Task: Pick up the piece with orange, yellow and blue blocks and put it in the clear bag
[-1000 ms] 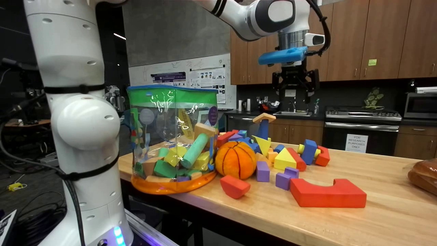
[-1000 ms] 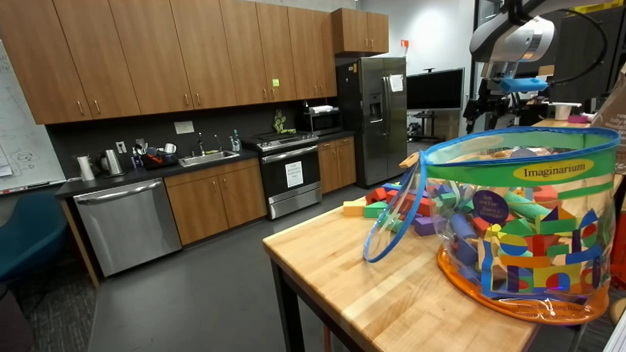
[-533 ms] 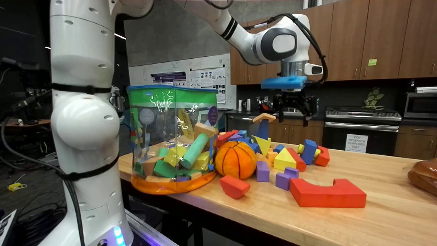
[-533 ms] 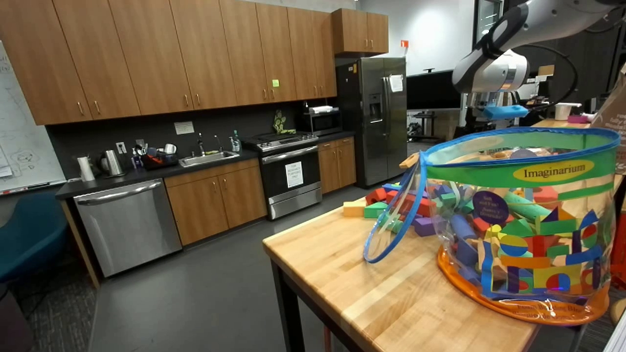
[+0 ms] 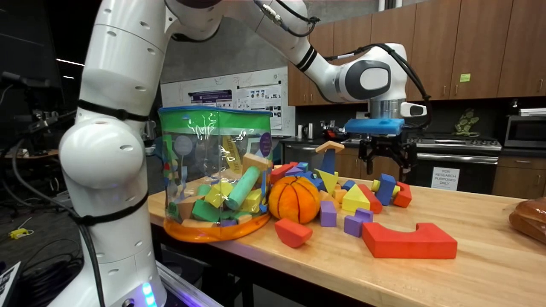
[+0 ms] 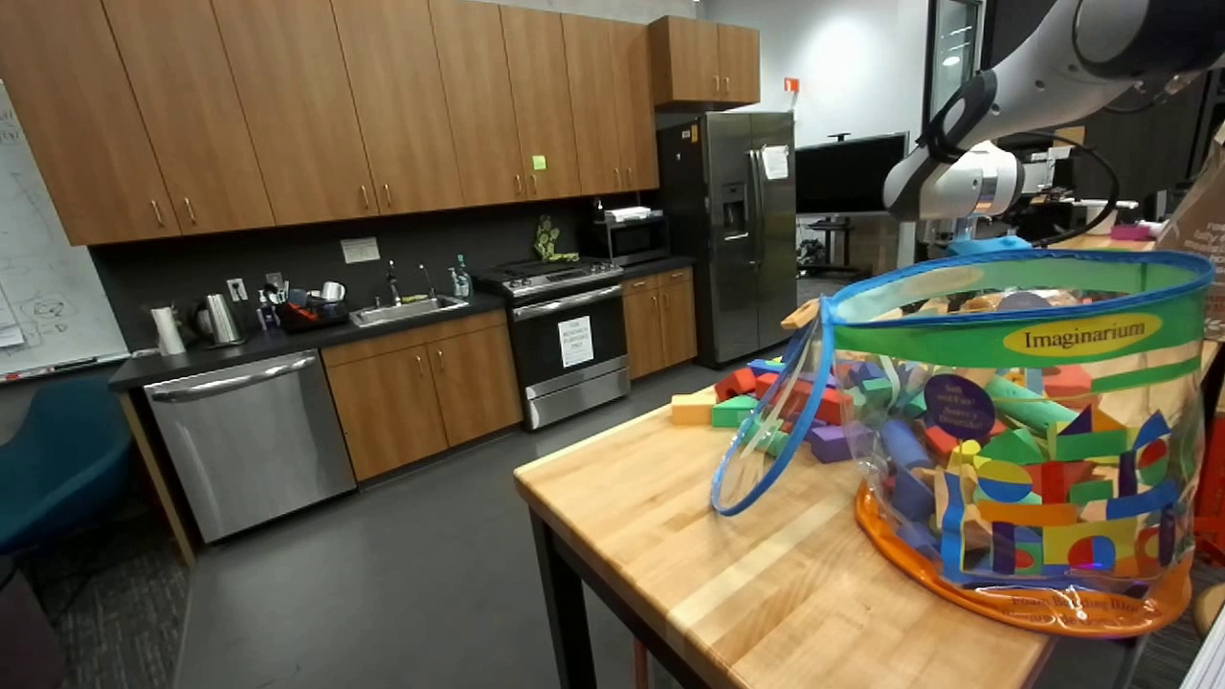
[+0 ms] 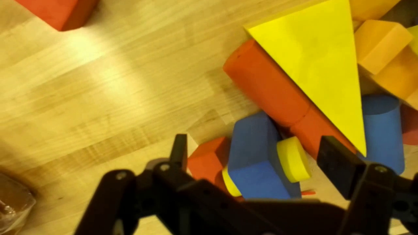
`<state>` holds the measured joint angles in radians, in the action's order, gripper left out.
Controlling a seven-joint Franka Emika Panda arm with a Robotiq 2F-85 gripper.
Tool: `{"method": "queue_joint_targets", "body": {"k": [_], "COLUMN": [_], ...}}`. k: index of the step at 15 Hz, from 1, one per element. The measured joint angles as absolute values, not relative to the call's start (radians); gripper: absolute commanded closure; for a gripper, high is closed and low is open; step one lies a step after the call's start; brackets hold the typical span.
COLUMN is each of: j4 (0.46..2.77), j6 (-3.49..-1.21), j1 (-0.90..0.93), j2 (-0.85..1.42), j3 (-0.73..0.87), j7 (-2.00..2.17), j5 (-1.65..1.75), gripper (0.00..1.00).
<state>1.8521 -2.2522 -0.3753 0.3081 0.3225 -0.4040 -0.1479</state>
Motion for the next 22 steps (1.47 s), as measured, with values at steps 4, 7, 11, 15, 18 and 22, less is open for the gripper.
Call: {"method": "queue_joint_targets", "body": {"k": [4,7,11,15,18,22], "j4": [1.789,1.752,1.716,1.702,1.696,1.688], "j6": [-2.257,-2.267,-2.270,-2.270,-2.270,-2.270], "j1": [-0.414,-0.423,-0.427,-0.432,-0.436,-0.445], "j2": [0.356,0.379,0.404,0.427,0.448,0.472], "j3": [0.284,0.256,0.230,0.209,0.194,0.182], "j7": [-0.406,-0.406,-0.406,-0.406,-0.407,-0.409], "j5": [-0.149,-0.149,-0.149,-0.149,-0.152,-0.163], "gripper": [0.00,0.00,0.00,0.00,0.00,0.39]}}
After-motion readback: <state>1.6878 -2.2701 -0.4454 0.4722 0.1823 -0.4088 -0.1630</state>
